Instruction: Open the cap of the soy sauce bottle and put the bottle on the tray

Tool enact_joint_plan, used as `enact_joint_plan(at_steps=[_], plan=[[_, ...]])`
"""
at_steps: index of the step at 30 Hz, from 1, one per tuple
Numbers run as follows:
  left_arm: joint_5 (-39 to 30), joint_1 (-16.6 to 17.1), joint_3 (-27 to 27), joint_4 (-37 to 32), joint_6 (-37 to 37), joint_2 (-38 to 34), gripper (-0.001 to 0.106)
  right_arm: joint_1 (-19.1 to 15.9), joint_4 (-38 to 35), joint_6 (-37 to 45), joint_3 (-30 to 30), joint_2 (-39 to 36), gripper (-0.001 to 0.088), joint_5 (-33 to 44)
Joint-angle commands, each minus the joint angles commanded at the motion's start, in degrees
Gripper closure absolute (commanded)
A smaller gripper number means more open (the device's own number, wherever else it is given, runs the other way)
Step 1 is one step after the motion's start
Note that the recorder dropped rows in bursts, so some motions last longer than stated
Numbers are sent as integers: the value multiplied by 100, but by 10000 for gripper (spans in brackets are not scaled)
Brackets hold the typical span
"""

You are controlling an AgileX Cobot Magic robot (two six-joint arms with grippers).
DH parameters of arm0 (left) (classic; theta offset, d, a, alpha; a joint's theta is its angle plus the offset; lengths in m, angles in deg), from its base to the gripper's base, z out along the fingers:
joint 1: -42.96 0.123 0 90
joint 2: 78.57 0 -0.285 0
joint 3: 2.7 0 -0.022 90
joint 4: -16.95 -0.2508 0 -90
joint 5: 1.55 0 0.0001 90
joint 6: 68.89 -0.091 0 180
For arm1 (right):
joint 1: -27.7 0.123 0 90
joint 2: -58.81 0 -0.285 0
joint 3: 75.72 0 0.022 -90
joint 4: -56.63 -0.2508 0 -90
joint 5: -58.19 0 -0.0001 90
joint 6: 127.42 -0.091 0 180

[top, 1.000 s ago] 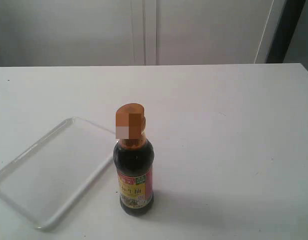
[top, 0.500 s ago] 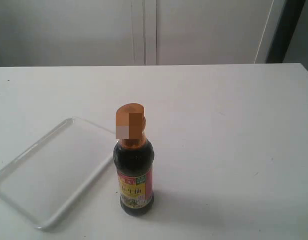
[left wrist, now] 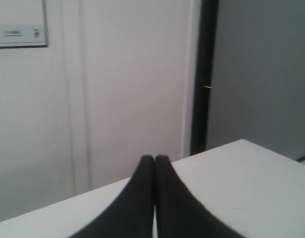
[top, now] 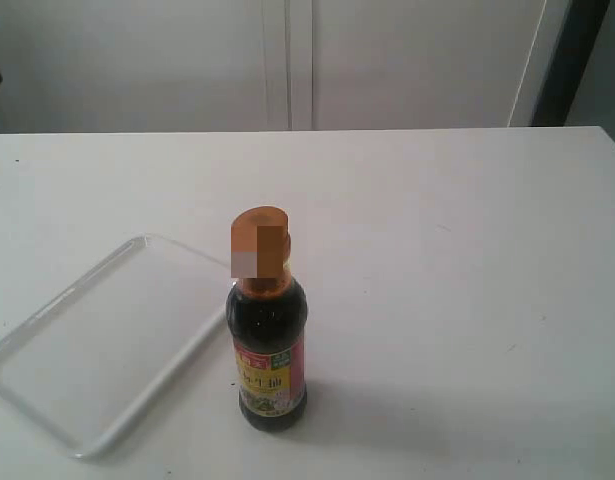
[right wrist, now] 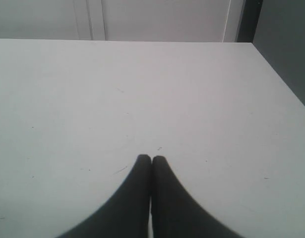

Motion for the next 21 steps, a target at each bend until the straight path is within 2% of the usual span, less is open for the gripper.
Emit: enact_joint_plan(at_steps=[6, 7, 10, 11, 14, 15, 21], plan=[[1099, 0, 0, -463, 469, -528, 1051, 0, 0, 0, 0, 0, 868, 0], [1228, 0, 0, -477, 469, -574, 1015, 0, 0, 0, 0, 0, 868, 0], [1623, -43, 0, -477, 469, -711, 670, 0, 0, 0, 0, 0, 868, 0], [1594, -184, 0, -438, 469, -767, 407, 0, 0, 0, 0, 0, 868, 0], [1435, -540, 0, -380, 402, -825, 41, 0, 0, 0, 0, 0, 868, 0], [1326, -664, 21, -390, 402, -857, 0, 0, 0, 0, 0, 0, 868, 0], [1044, -1121, 50, -390, 377, -909, 2, 0, 0, 0, 0, 0, 868, 0]])
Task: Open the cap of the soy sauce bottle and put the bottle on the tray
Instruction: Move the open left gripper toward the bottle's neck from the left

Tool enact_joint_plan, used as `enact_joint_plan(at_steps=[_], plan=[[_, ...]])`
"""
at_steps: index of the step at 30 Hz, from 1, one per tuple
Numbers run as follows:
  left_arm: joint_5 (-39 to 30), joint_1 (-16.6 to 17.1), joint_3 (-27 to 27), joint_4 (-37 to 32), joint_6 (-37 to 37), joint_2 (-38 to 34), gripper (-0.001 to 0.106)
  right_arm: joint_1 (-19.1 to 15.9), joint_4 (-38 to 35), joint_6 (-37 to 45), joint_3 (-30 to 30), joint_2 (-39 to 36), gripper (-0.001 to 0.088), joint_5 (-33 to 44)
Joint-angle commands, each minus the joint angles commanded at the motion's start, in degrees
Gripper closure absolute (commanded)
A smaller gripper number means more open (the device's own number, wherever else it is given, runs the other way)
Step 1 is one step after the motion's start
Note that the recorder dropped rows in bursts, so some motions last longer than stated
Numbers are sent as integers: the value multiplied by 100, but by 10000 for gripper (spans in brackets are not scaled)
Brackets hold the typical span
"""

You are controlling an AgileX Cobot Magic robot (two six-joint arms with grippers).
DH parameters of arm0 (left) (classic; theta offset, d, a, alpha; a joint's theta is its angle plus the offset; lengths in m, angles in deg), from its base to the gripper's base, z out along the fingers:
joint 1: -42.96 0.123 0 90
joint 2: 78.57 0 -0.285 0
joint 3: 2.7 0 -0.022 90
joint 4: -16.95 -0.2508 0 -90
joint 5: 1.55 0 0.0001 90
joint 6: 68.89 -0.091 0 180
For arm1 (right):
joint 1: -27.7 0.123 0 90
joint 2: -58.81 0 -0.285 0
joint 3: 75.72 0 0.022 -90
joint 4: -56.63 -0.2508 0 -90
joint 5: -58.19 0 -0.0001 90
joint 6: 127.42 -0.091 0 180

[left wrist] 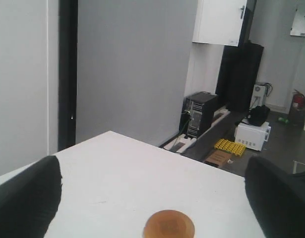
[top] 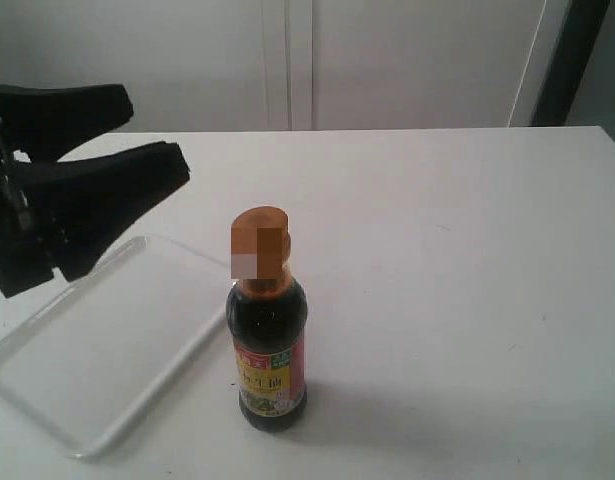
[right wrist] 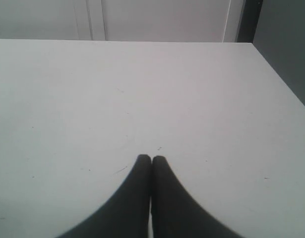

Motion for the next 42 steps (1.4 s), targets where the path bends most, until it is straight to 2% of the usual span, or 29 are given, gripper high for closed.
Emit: enact_joint_plan(at_steps=[10, 14, 19, 23, 31, 39, 42], plan=[[-48, -219, 9, 0, -184, -254, 2, 0, 0, 0, 0, 0, 868, 0], [297, -228, 9, 61, -308, -478, 2, 0, 0, 0, 0, 0, 868, 0], [388, -228, 9, 127, -549, -646, 2, 0, 0, 0, 0, 0, 868, 0], [457, -385, 9, 129, -868, -795, 2, 0, 0, 0, 0, 0, 868, 0], [312, -506, 278, 129, -923, -1086, 2, 0, 0, 0, 0, 0, 868, 0], [539, -506, 382, -1, -748, -1318, 2, 0, 0, 0, 0, 0, 868, 0], [576, -603, 394, -101, -722, -1400, 2, 0, 0, 0, 0, 0, 868, 0]])
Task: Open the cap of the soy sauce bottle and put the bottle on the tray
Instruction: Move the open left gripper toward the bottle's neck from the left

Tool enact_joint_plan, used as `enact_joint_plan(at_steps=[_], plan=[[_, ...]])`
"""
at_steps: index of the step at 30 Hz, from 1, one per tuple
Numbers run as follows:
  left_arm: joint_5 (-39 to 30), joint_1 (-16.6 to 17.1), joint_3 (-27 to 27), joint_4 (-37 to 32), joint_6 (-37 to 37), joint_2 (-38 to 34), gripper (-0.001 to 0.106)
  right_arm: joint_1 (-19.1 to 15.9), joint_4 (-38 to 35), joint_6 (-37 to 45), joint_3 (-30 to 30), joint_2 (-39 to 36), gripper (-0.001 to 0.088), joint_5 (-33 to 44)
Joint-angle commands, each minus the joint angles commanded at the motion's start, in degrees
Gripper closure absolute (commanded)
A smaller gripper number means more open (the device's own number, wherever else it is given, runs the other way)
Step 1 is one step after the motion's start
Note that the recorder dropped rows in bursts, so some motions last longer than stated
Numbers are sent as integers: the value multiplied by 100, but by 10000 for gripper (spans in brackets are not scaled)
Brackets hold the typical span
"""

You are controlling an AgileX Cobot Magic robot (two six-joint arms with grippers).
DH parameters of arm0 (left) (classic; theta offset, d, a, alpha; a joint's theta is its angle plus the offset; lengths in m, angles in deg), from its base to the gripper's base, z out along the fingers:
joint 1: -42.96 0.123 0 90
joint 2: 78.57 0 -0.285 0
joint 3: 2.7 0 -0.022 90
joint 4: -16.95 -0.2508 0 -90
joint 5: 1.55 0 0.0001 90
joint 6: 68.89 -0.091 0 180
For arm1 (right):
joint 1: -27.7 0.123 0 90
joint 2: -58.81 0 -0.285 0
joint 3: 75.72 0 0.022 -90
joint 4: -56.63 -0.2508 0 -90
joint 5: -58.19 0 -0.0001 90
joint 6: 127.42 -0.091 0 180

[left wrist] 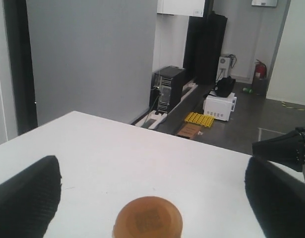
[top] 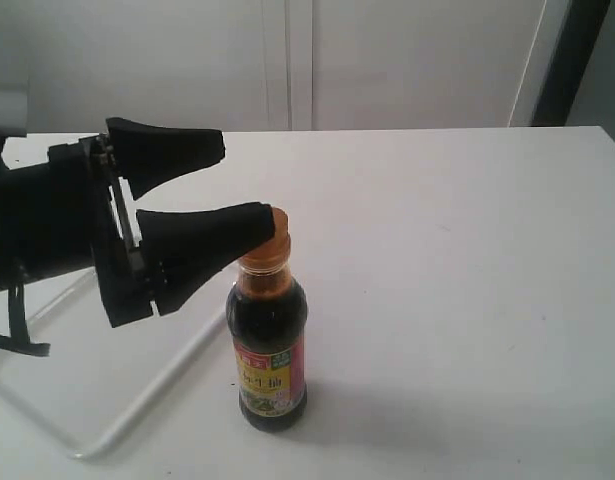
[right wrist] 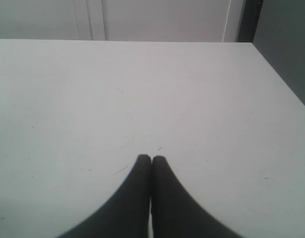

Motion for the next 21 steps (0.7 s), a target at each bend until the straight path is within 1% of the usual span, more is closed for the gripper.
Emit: enact_joint_plan(at_steps=[4, 21], plan=[[-48, -180, 0, 0, -43, -146, 2, 0, 0, 0, 0, 0, 868, 0], [-44, -180, 0, -76, -241, -736, 2, 0, 0, 0, 0, 0, 868, 0]])
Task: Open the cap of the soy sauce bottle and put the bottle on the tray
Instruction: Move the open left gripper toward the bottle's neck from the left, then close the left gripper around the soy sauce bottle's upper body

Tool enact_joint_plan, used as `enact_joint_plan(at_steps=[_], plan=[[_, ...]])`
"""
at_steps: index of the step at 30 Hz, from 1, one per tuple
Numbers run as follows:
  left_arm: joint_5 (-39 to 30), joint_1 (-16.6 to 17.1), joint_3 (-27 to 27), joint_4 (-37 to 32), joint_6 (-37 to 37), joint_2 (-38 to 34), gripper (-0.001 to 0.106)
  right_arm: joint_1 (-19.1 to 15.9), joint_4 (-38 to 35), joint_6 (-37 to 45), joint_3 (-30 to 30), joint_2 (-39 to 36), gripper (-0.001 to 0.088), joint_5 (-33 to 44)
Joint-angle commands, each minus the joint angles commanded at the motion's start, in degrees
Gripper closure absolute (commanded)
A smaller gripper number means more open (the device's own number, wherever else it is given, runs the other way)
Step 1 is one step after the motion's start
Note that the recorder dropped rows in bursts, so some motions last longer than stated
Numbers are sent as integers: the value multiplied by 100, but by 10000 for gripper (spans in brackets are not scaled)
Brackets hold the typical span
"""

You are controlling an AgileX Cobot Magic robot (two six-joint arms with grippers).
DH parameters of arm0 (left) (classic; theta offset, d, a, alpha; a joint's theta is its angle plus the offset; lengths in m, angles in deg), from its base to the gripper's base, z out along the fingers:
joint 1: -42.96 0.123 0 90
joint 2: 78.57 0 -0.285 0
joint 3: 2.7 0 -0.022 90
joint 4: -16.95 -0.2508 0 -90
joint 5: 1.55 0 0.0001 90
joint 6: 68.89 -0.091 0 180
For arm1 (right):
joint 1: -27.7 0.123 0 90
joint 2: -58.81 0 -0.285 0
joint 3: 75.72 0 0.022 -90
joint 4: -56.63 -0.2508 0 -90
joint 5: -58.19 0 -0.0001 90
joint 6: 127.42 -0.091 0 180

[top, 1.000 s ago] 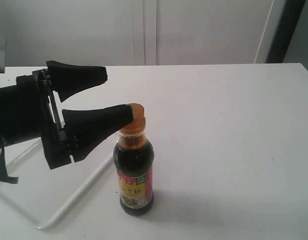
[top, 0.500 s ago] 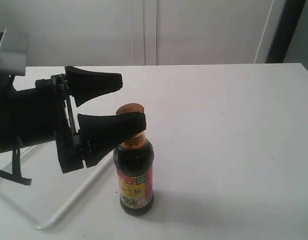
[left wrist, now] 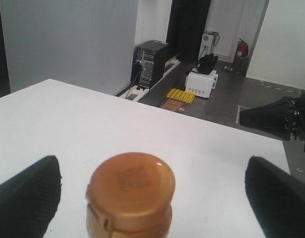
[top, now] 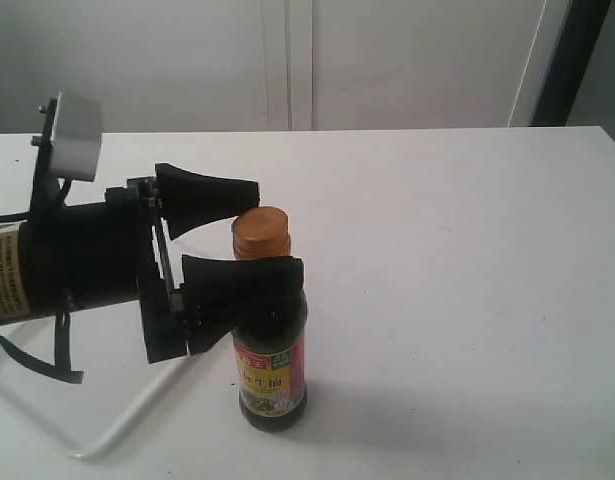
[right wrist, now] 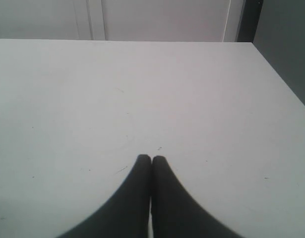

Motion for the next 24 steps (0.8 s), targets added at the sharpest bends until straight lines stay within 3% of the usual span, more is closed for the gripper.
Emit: enact_joint_plan(at_steps=[24], plan=[[48, 0, 0, 45, -537, -916, 3, 0, 0, 0, 0, 0, 868, 0]])
